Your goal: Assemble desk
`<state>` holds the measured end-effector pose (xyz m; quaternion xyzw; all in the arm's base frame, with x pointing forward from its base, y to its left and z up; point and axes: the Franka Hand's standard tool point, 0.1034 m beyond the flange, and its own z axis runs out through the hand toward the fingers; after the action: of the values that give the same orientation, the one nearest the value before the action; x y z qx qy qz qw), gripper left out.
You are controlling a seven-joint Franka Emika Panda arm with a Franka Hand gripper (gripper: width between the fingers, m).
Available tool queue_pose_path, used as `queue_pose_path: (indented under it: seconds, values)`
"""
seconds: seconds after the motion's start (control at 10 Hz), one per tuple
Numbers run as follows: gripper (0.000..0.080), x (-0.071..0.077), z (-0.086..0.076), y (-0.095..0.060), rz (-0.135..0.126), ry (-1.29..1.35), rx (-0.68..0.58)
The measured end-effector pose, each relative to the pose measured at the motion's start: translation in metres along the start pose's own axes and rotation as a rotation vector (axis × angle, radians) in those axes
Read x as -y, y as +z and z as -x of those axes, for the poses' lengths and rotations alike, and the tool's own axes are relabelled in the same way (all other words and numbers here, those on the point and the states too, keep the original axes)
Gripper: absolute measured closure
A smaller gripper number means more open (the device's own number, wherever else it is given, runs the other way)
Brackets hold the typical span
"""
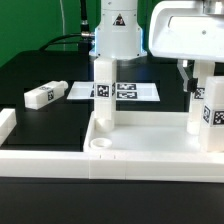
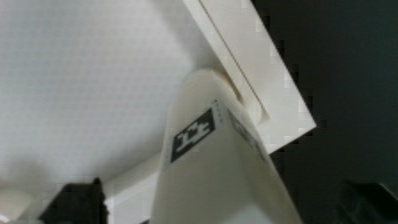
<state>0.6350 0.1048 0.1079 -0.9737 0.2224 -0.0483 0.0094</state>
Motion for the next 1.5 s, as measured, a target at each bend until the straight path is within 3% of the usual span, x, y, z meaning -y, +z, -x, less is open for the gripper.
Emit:
queue_pose_path:
  seconds: [0.5,0.8,0.9,1.0,1.1,1.5]
  values:
    - [0.015,0.0051,0.0027,-0.0009,0.002,-0.272,-0.003]
    - [0.0173,-0.0009,-0.0012,0.0002,0.012,-0.395,-0.005]
    - [0.0356,-0.0034,-0.0029,0.0002,0.013,-0.389,-0.006]
    - [0.0356,-0.0026,-0.0023,0.0003,0.012,-0.39,-0.005]
    - [0.051,-0.0028,-0.0025,0.0003,0.012,-0.372,-0.005]
    - [0.051,-0.0034,-0.0031,-0.0003,0.01,-0.235,-0.003]
